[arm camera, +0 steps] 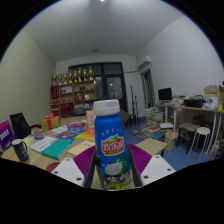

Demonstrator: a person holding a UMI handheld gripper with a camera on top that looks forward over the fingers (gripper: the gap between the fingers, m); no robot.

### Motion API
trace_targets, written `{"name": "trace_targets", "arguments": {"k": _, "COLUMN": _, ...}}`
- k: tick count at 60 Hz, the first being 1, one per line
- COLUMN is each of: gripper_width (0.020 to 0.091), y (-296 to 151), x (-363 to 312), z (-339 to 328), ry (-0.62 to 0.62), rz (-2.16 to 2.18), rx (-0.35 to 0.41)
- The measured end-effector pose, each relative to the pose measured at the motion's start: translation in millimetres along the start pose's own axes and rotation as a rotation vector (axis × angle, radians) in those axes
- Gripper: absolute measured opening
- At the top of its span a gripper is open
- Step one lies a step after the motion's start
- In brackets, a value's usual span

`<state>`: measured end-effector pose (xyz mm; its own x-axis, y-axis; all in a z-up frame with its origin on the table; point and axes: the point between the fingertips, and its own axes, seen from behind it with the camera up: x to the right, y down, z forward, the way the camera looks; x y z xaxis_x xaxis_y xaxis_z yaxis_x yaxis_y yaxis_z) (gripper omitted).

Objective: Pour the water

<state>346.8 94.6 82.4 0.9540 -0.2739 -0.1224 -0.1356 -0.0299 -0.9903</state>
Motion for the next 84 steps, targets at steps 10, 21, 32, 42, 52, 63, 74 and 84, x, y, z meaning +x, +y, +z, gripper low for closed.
{"name": "trace_targets", "arguments": {"k": 10, "gripper_width": 0.0547, "y": 2, "x": 0, "z": -2, "ry": -0.002, "rz": 0.020, "rx": 0.000}}
{"name": "trace_targets", "arguments": {"k": 21, "gripper_width": 0.0440, "y": -32, "x": -11, "z": -13, "ry": 0.071, "rz": -0.189, "rx": 0.029}}
{"name": "trace_targets", "arguments": {"k": 32, "gripper_width": 0.0439, "y": -100, "x": -99, "z": -18, "ry": 0.055, "rz": -0.635, "rx": 0.128}}
{"name": "trace_targets", "arguments": {"k": 42, "gripper_width": 0.0436, "y": -116, "x": -204, "z": -19, "ry": 0.026, "rz": -1.182, "rx": 0.214}}
{"name": "trace_targets", "arguments": {"k": 52, "gripper_width": 0.0435, "y": -106, "x": -279, "z": -24, "ry": 0.050, "rz": -1.773, "rx": 0.338}}
{"name": "trace_targets", "arguments": {"k": 63, "gripper_width": 0.0438, "y": -98, "x": -322, "z": -11, "ry": 0.122, "rz": -2.187, "rx": 0.438}}
{"name": "trace_targets", "arguments": {"k": 74, "gripper_width": 0.0438, "y": -87, "x": -334, "z": -3, "ry": 0.124, "rz": -2.351, "rx": 0.439}}
{"name": "trace_targets", "arguments": {"k": 84, "gripper_width": 0.0439, "y": -96, "x": -335, "z": -5, "ry": 0.118, "rz": -2.314, "rx": 0.447}}
